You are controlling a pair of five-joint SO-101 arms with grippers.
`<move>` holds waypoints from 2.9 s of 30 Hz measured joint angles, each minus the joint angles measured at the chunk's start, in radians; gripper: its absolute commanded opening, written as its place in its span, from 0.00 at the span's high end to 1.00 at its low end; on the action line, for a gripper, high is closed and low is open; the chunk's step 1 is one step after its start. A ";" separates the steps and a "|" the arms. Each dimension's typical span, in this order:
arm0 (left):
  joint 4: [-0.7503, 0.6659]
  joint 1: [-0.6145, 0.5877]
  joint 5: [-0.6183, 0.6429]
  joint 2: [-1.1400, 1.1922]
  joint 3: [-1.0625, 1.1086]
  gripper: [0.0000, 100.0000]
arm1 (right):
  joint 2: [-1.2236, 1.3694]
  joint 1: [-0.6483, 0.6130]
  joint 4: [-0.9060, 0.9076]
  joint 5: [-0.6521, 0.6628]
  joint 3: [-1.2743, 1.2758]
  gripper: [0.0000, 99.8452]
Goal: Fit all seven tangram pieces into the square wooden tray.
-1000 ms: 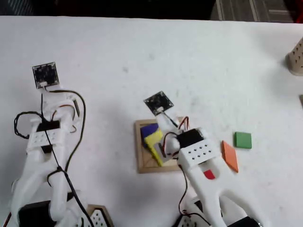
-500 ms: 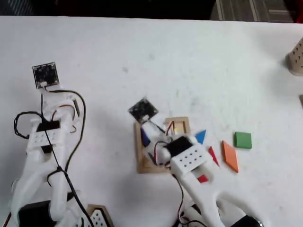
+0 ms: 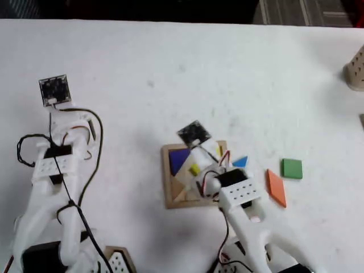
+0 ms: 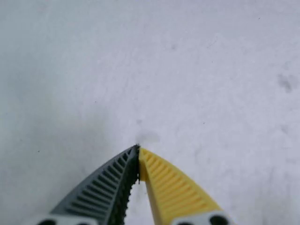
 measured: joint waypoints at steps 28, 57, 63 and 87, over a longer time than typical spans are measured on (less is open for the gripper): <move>0.000 0.000 0.000 0.000 0.000 0.98 | -0.146 0.064 0.278 0.000 -0.166 0.96; 0.000 0.000 0.000 0.000 0.000 0.98 | -0.106 0.730 0.183 0.460 0.009 0.68; 0.000 0.000 0.000 0.002 0.018 0.98 | -0.106 0.727 0.103 0.460 0.055 0.68; 0.000 0.000 0.000 0.002 0.018 0.98 | 0.210 0.707 0.086 0.288 -0.091 0.86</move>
